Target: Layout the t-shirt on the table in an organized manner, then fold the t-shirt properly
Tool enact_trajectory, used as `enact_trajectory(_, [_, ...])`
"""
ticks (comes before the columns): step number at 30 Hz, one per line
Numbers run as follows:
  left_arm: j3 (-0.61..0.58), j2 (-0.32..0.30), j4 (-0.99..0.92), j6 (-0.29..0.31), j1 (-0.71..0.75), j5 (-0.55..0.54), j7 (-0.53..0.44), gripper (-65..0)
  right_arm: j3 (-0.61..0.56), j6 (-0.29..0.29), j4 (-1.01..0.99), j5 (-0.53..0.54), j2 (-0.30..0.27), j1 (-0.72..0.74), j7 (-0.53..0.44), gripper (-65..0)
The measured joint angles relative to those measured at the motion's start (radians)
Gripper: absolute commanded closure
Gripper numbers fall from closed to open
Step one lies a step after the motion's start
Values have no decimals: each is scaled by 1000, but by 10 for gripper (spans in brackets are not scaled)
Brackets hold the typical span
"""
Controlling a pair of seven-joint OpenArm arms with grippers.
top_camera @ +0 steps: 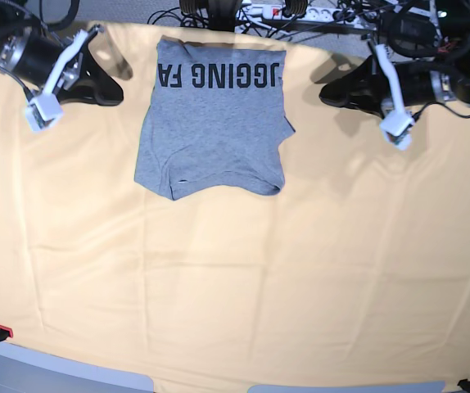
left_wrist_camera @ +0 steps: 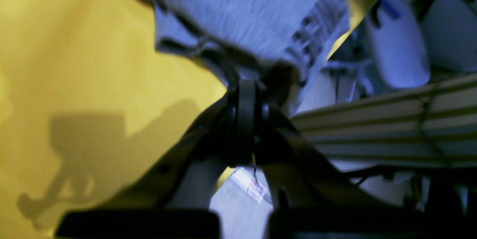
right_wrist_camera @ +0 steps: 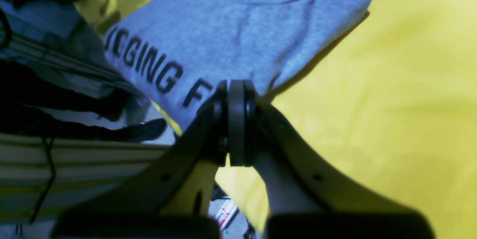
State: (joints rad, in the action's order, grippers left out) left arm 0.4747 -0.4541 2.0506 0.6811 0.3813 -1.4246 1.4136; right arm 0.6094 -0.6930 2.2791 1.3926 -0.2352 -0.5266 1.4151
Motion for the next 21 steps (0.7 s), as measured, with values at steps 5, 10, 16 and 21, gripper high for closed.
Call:
enact_trajectory(5, [116, -1, 112, 0, 79, -35, -3, 0, 121, 0, 63, 64, 1, -103, -2, 0])
enact_trajectory(10, [191, -14, 226, 0, 202, -35, -1, 0, 246, 0, 63, 65, 59, -209, 1, 0])
enact_trajectory(16, [270, -24, 293, -26, 349, -36, -2, 0, 382, 0, 63, 66, 132, -348, -1, 0])
enact_trajectory(21, [322, -24, 293, -26, 490, -35, -3, 0, 444, 0, 63, 67, 167, -443, -6, 0])
